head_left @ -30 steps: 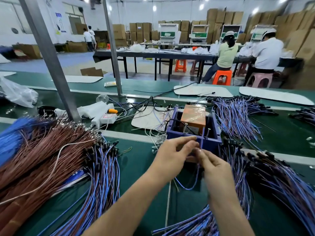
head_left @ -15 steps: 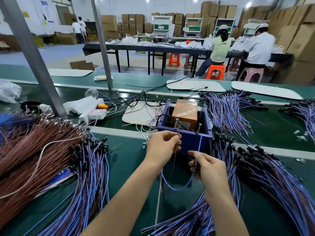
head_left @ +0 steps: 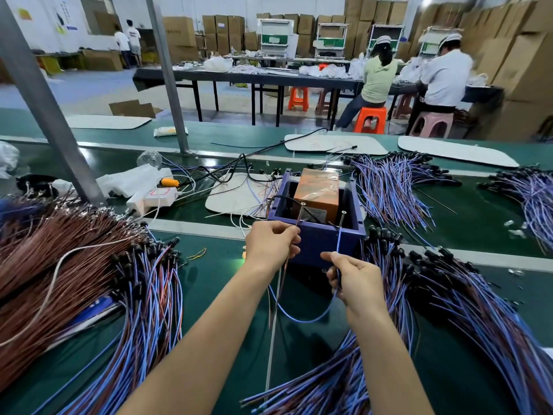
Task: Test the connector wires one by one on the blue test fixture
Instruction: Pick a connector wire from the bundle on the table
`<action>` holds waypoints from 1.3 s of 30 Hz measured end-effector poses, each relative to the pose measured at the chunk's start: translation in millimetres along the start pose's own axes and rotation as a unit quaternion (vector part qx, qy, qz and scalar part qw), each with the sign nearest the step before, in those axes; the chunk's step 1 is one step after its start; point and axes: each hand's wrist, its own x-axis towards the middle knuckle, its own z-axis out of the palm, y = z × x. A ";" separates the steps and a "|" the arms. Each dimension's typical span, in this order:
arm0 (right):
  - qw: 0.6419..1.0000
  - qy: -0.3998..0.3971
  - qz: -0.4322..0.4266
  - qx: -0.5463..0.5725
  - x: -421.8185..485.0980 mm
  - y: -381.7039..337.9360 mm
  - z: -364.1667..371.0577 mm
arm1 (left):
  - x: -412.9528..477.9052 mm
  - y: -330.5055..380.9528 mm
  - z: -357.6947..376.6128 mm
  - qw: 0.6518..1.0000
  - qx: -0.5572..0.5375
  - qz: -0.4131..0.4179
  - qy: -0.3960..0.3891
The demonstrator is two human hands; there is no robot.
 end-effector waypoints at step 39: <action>0.991 -0.058 -0.057 0.107 -95.0 22.4 -38.5 | -148.0 7.8 -88.7 0.869 -0.036 0.254 -0.424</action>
